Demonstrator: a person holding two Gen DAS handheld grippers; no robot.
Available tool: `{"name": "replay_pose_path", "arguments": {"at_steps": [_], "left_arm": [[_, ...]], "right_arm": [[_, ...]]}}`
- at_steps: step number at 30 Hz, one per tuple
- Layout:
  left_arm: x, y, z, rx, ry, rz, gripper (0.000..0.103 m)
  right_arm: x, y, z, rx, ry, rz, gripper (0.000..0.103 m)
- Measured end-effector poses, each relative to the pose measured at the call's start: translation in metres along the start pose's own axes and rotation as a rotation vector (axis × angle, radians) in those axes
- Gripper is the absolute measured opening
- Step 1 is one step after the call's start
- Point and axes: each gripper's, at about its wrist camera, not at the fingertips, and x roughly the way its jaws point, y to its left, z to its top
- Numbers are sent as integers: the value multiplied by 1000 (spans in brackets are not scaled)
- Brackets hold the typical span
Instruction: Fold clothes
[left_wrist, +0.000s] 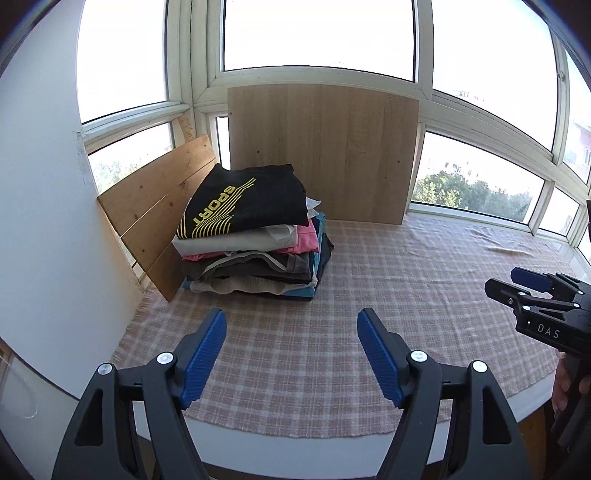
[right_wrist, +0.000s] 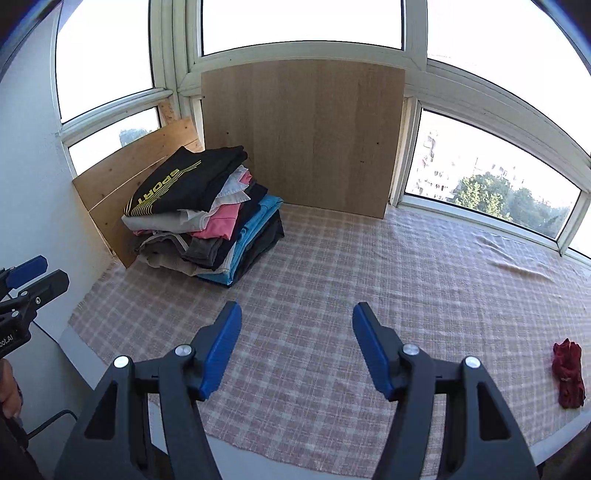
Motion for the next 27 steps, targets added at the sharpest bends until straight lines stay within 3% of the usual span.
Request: {"name": "replay_pose_path", "arguments": {"at_steps": [13,27], "left_arm": [[-37,-42,-34,-13,16,64,73],[-52,-73,-39,16,-19,-2,73]], "right_arm": [[-35,-39,-46,-5,16,38,62],[-50,-70,-68,21,16,14,62]]}}
